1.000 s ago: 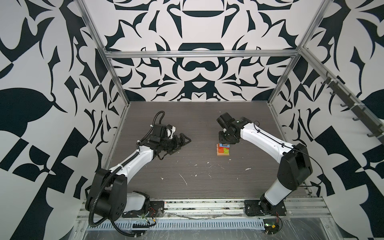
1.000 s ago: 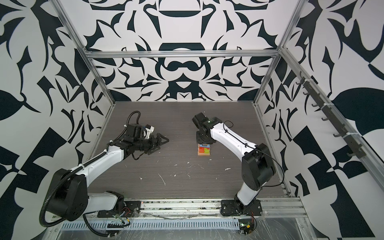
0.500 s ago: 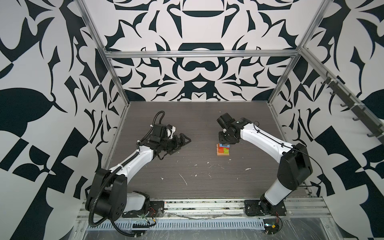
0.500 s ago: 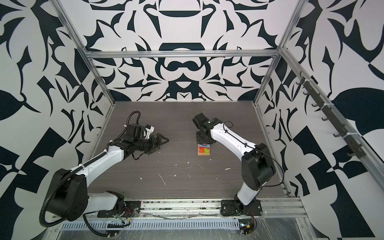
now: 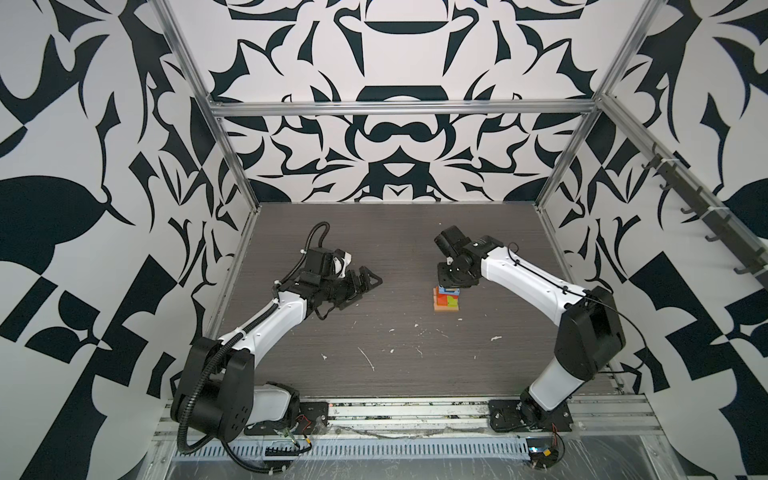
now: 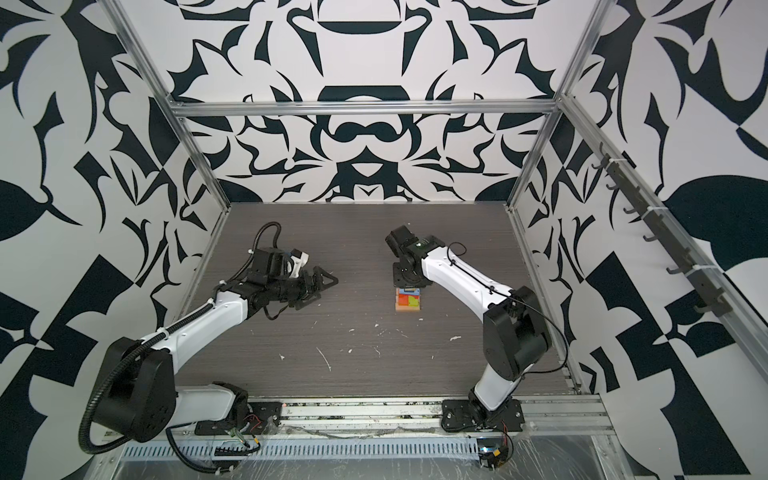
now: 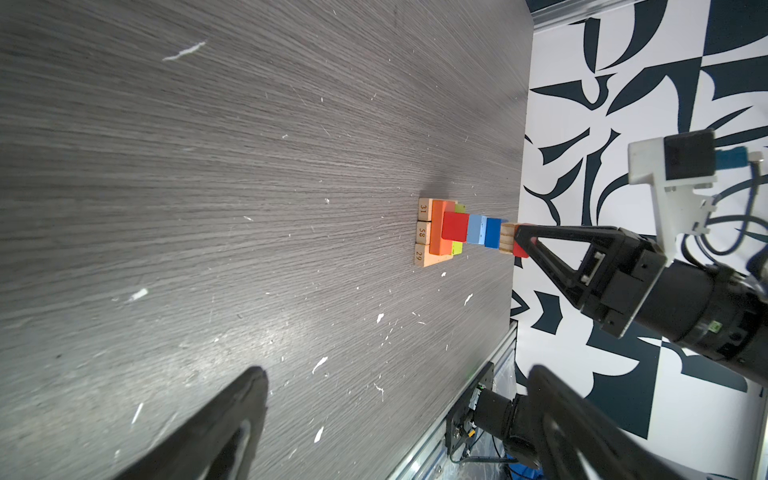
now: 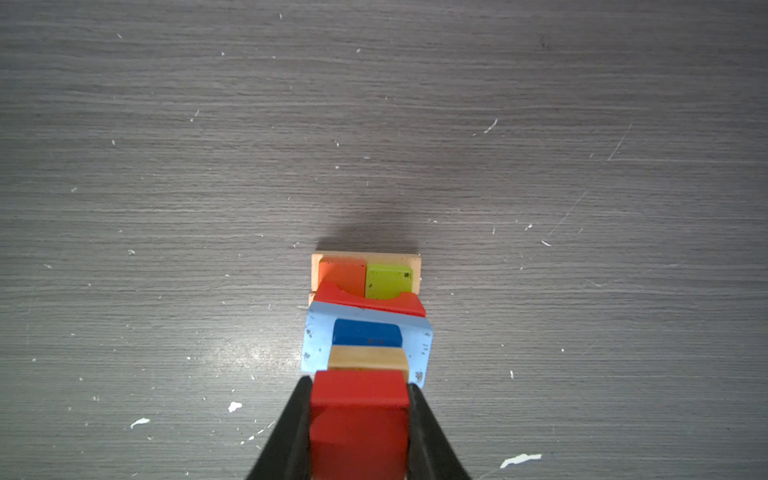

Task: Build the wood block tower
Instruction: 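Lower the red cube onto the wood cube with the right gripper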

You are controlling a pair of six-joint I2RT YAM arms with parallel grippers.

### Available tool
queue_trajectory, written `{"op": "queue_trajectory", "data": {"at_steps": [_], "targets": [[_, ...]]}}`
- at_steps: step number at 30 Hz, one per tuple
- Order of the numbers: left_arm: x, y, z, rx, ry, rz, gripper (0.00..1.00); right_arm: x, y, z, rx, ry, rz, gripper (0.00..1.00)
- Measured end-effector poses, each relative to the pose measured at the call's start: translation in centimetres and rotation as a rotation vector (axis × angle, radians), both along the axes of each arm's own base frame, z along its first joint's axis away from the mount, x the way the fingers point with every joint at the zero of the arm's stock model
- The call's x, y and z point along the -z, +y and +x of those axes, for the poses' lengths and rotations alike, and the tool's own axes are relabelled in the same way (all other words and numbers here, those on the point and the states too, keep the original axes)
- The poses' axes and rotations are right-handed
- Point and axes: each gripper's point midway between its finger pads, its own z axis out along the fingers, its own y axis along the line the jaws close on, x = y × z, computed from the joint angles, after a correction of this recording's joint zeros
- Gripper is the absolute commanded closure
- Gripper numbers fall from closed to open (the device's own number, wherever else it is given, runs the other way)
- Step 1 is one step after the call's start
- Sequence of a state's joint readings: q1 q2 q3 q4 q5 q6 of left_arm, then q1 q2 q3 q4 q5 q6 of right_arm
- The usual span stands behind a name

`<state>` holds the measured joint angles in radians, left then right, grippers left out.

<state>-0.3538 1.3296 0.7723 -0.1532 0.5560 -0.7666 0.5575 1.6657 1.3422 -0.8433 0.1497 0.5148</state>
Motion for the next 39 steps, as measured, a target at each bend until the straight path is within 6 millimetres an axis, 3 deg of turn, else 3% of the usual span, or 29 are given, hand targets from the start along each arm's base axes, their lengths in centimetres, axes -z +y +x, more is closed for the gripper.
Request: {"op": "queue_trajectory", "data": {"at_steps": [29,39], "targets": [[-0.01,-0.02,-0.03,0.002,0.001,-0.001,0.01,0.03,0.15,-0.04,-0.006,0.002,0.007,0.54],[-0.40,-0.02,0.00,0.007,0.003,0.005,0.00,-0.36,0.42,-0.09,-0.028,-0.004,0.021,0.32]]}}
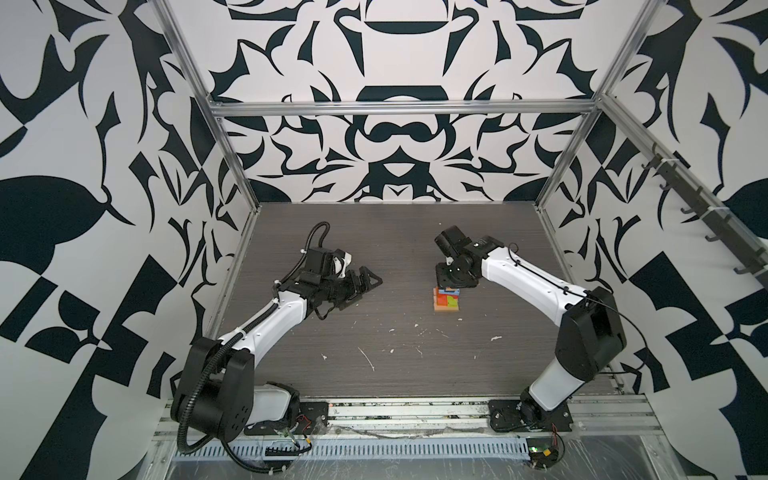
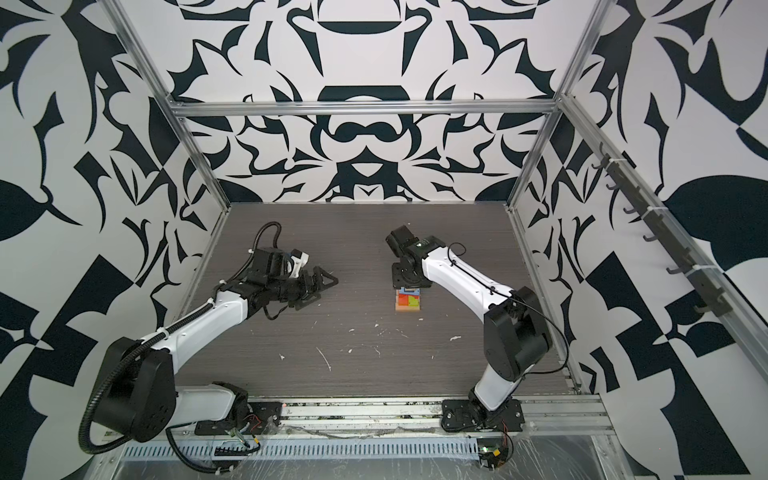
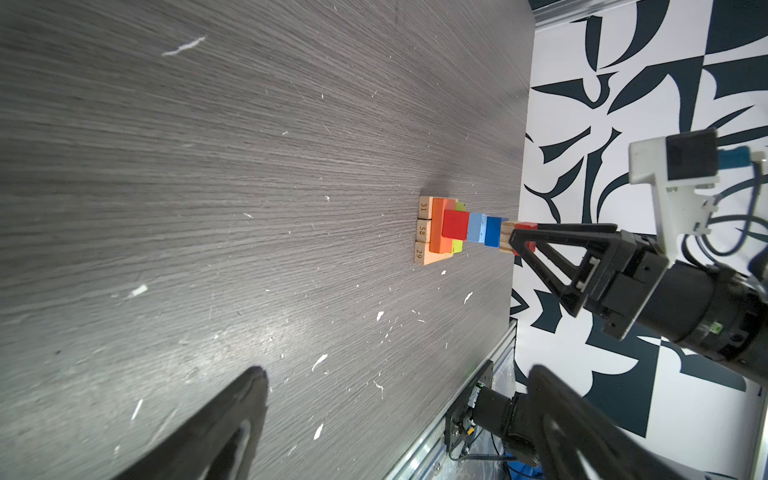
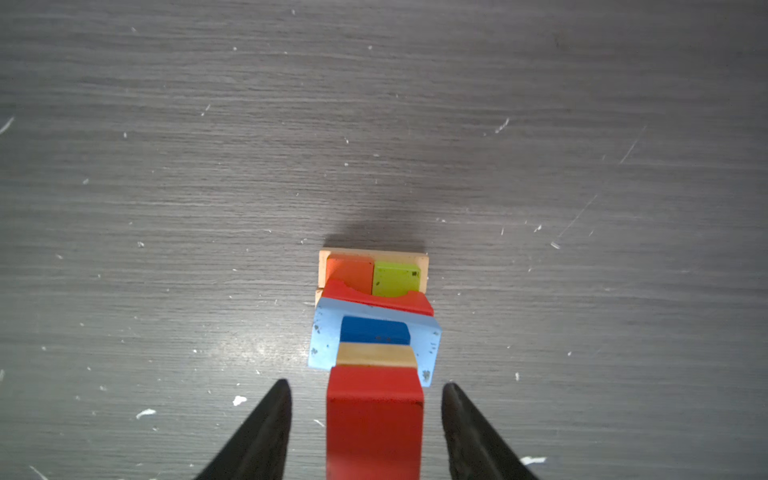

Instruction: Build the wood block tower

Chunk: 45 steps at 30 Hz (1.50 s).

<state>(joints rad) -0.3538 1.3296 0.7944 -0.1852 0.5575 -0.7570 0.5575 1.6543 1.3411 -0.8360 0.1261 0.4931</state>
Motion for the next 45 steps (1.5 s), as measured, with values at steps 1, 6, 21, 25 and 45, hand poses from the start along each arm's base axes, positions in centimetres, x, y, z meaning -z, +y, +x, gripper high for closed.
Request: {"op": "queue_trajectory", "data": {"at_steps": [1,6,21,25,45], "targets": [[-0.3,0.0,0.1,0.003,-0.005,0.001,0.01,-0.2,0.0,0.0,-0.001,-0.004,0.002,0.29],[-2.2,-0.1,0.9,0.016,-0.053,0.019,0.00,-2.0,-0.2,0.0,-0.022,-0.055,0.014,0.08],[-8.1,2.8,4.8,-0.048,-0.309,0.264,0.00,-5.7,-4.8,2.7,0.060,-0.286,-0.051,0.01],[-8.5,5.0,5.9,-0.093,-0.394,0.366,0.01,-5.2,-8.3,3.4,0.151,-0.331,-0.089,0.01],[4.3,21.8,8.8,-0.368,-0.443,0.690,0.00,2.9,-23.1,4.3,0.512,-0.420,-0.206,0.01]]}}
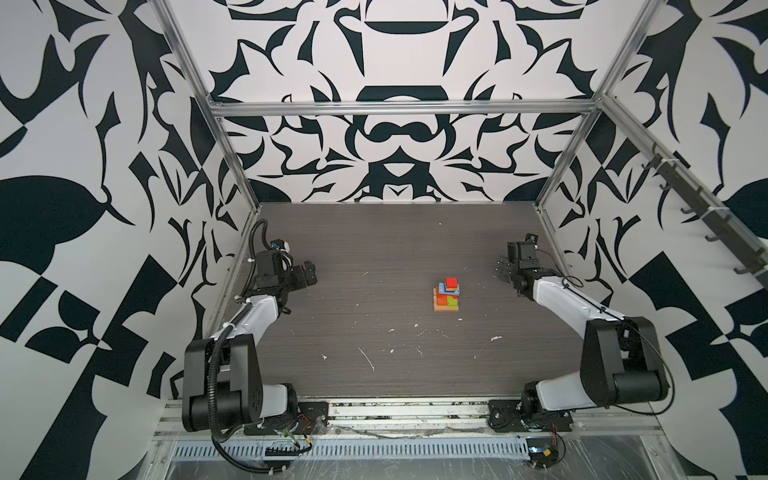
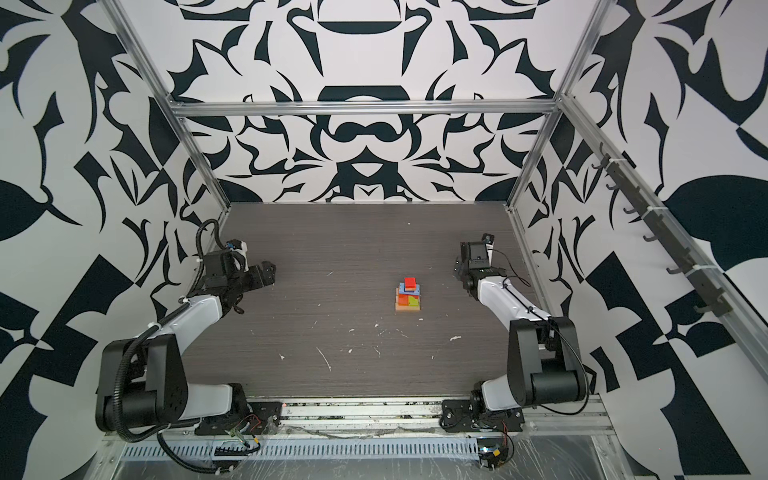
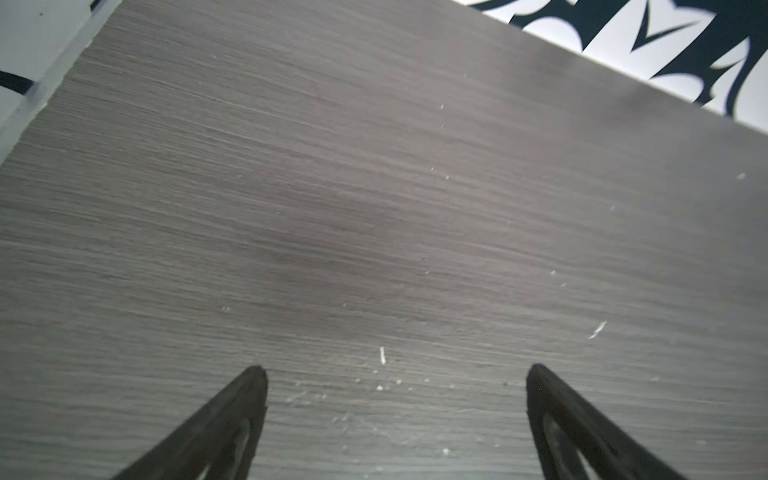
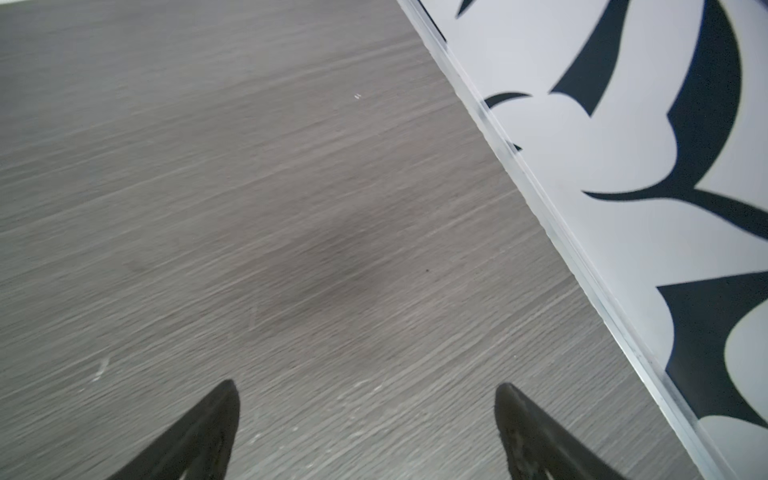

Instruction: Build the wood block tower

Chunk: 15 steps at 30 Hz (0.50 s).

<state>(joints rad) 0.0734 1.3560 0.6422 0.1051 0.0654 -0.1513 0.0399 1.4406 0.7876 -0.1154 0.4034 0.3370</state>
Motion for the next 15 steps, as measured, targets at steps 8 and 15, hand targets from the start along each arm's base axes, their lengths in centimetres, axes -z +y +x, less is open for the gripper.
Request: {"op": "queue_trajectory", "data": {"at_steps": [8,15], "targets": [[1.3,1.2,0.7,0.000,-0.099,0.094,0.00,2.8,-0.4,-0.7,-0.046,-0.049,0.010,0.02],[1.9,1.3,1.4,0.002,-0.211,0.111,0.00,4.0,0.9,-0.8,-0.146,-0.147,0.017,0.03]]}}
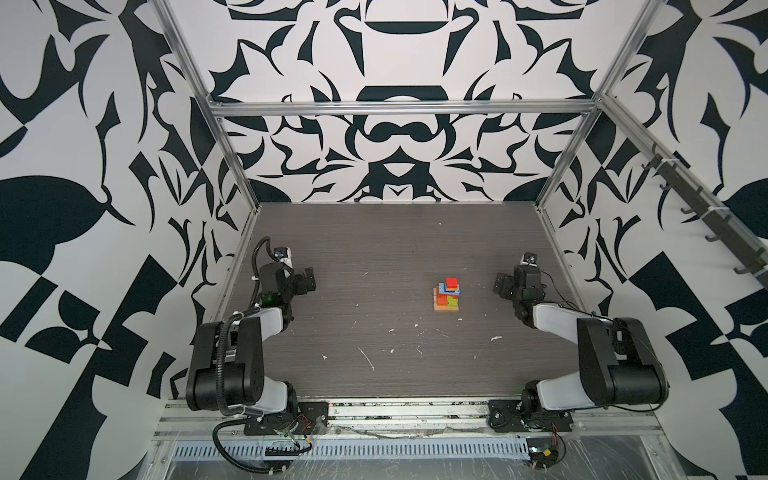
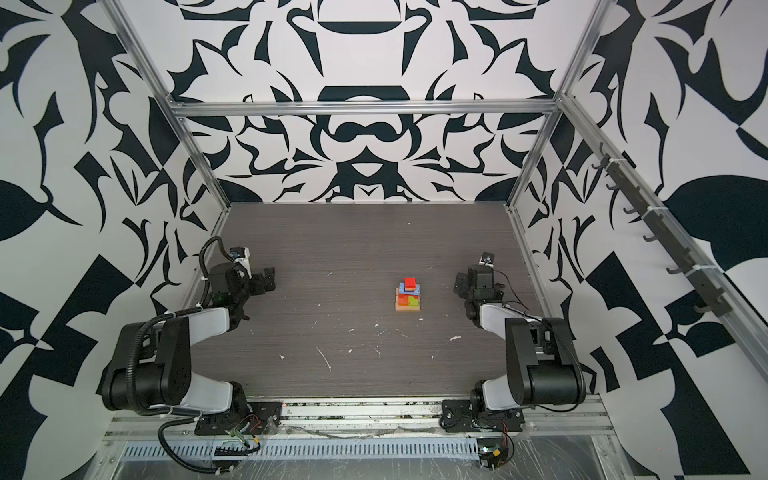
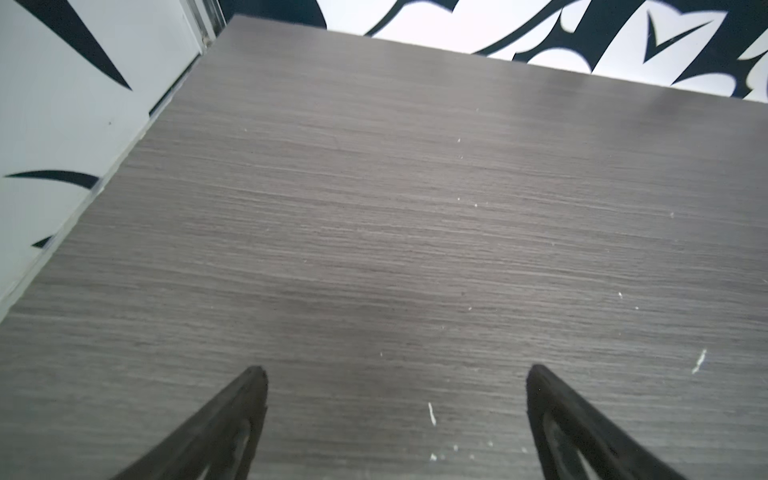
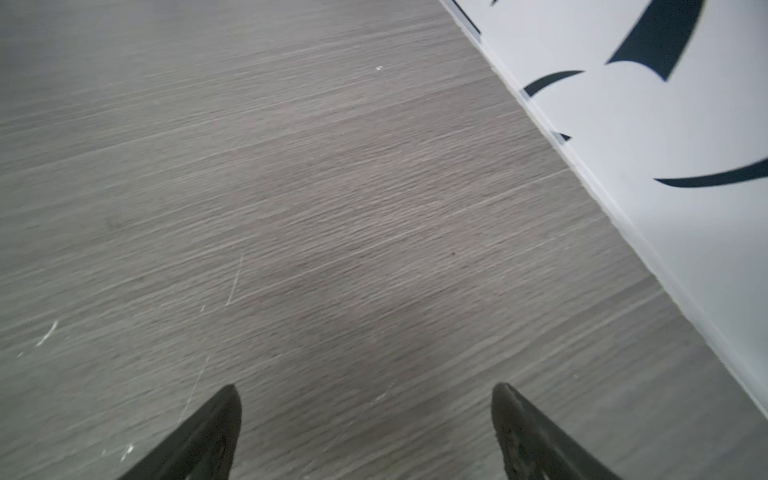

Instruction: Build the wood block tower

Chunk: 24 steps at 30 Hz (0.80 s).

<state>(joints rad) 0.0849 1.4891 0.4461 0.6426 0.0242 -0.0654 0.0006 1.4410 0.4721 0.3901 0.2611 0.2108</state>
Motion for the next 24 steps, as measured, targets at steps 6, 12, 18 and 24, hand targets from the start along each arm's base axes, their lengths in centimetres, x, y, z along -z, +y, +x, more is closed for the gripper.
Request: {"op": "queue_trajectory", "data": {"at_steps": [6,12,18,24], "targets": [[2.5,1.2,-1.4,-0.081,0.003,0.003,0.01,-0.7,2.0,0.1,-0.143,-0.157,0.003,0.01],[0.7,1.8,-0.4,-0.113,-0.063,0.007,0.01,1.6,3.3,0.3,-0.215,-0.127,-0.018,0.00],[0.7,2.0,-0.3,-0.121,-0.065,0.010,0.00,0.1,4.4,1.4,-0.264,-0.183,-0.047,0.00],[0.6,2.0,-0.3,-0.122,-0.068,0.011,0.01,-0.2,4.5,1.6,-0.267,-0.195,-0.052,0.00]]}}
